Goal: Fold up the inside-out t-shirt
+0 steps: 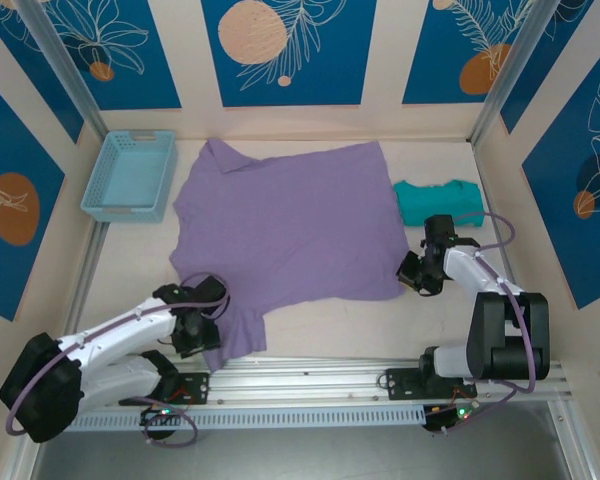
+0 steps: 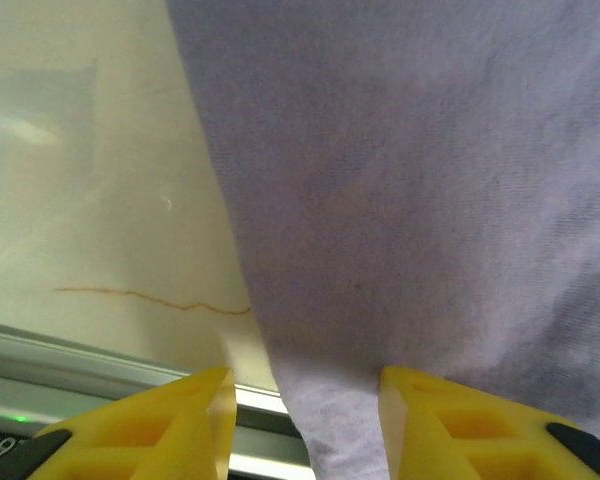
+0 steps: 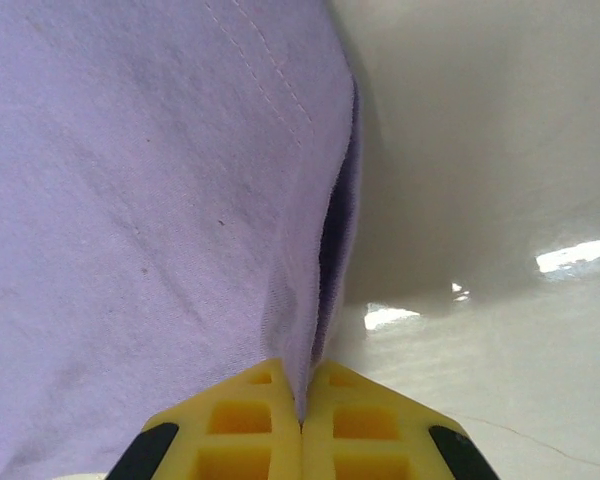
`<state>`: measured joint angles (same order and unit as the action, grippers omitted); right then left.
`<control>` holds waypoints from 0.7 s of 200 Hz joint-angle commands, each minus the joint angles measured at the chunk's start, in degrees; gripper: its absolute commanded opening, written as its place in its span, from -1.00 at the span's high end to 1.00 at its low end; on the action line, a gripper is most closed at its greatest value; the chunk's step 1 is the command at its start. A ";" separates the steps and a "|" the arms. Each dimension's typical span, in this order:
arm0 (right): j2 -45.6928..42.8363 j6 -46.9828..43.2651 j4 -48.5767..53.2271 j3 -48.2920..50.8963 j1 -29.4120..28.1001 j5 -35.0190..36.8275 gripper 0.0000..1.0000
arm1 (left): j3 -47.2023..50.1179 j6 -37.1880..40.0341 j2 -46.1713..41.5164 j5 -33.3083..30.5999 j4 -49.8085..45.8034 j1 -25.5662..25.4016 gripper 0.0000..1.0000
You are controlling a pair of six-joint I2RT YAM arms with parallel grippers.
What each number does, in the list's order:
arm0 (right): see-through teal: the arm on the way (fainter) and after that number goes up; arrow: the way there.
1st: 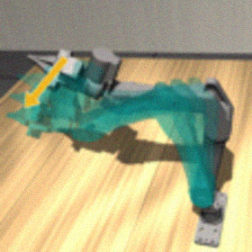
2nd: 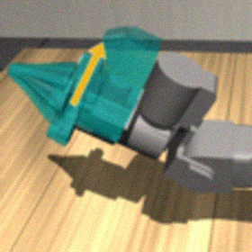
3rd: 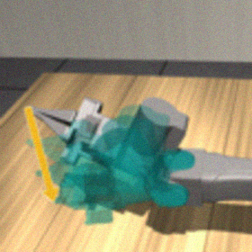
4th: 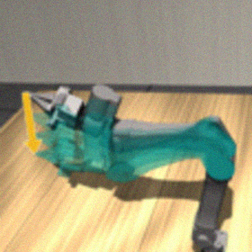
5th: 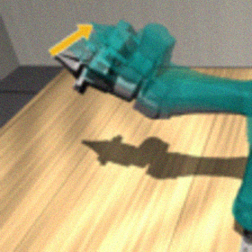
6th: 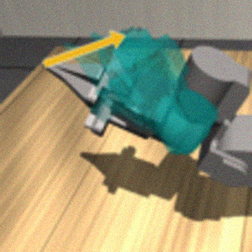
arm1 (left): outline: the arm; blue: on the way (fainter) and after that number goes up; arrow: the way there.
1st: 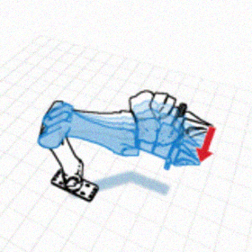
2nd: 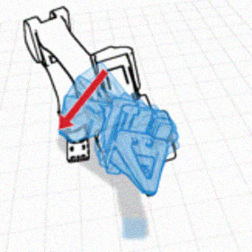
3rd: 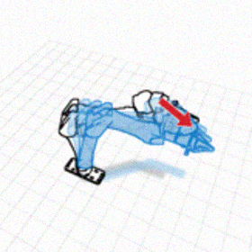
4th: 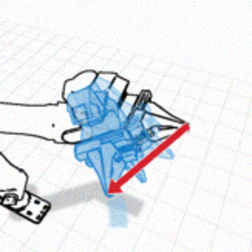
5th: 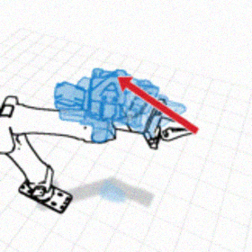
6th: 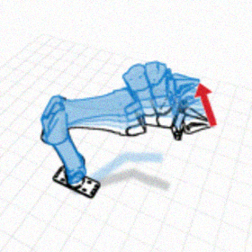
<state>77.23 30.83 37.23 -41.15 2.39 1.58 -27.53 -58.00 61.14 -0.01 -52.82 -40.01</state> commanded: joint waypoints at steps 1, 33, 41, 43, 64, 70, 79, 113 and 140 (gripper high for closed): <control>-1.58 -0.86 -0.37 0.75 0.41 -2.82 0.89 | 2.38 -1.49 0.93 2.06 3.11 -0.75 0.21; -1.65 -0.95 -0.32 0.74 0.50 -2.90 0.90 | 3.03 0.15 4.04 1.77 7.22 -0.73 0.32; -1.73 -0.95 -0.32 0.72 0.51 -2.74 0.90 | 2.94 0.51 4.41 1.73 7.69 -0.71 0.39; -1.73 -0.95 -0.36 0.76 0.51 -2.69 0.90 | 2.97 0.60 4.42 1.80 7.83 -0.76 0.41; -2.20 -0.86 -0.08 0.88 0.51 -2.22 0.91 | 2.92 1.05 3.24 1.86 7.35 -0.75 0.57; -2.23 -0.86 -0.01 0.86 0.51 -2.05 0.91 | 2.90 1.10 2.65 1.58 6.85 -0.76 0.62; -2.29 -0.82 0.03 0.83 0.51 -1.84 0.91 | 2.57 1.23 1.49 1.04 6.08 -0.71 0.70; -2.08 -0.61 0.22 1.02 0.51 -1.24 0.92 | 2.49 1.11 -2.16 0.10 4.56 -0.23 1.00; -2.95 -0.77 0.64 0.81 0.77 -1.07 0.93 | 0.00 0.57 -7.32 -0.69 1.40 1.14 1.00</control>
<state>75.90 30.41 36.84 -40.69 2.70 0.69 -26.35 -56.88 57.71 -0.47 -52.27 -39.86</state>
